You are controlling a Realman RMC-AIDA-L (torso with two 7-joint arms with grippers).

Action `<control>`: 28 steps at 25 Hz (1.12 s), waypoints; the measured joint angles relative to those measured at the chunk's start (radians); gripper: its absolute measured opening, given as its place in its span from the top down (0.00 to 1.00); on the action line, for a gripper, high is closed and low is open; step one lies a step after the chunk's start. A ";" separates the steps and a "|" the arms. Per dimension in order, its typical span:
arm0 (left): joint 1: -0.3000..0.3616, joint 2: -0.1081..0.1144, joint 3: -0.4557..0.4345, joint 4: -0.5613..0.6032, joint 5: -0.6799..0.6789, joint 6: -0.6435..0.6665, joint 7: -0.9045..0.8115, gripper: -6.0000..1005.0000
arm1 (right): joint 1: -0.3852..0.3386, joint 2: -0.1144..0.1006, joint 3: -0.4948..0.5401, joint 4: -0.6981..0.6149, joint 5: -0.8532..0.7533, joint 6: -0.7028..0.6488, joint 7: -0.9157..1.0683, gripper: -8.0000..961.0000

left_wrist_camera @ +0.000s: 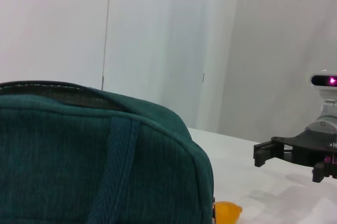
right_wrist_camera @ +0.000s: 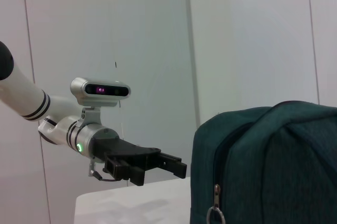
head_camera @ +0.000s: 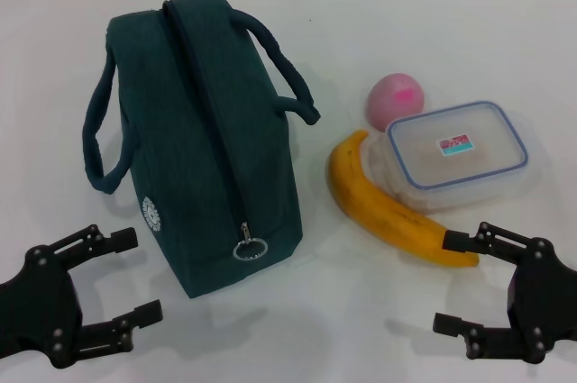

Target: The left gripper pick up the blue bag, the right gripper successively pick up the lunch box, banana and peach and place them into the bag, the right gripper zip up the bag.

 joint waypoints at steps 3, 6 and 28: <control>0.000 0.000 0.000 0.000 0.000 0.000 0.000 0.13 | 0.000 0.000 0.001 0.000 0.000 0.000 0.000 0.10; 0.000 0.000 -0.001 -0.002 0.000 -0.001 0.000 0.13 | 0.000 0.000 0.002 0.000 0.000 0.000 0.000 0.10; -0.208 0.076 -0.167 0.360 0.051 -0.039 -1.186 0.13 | 0.008 0.000 0.006 0.000 0.000 -0.014 0.003 0.10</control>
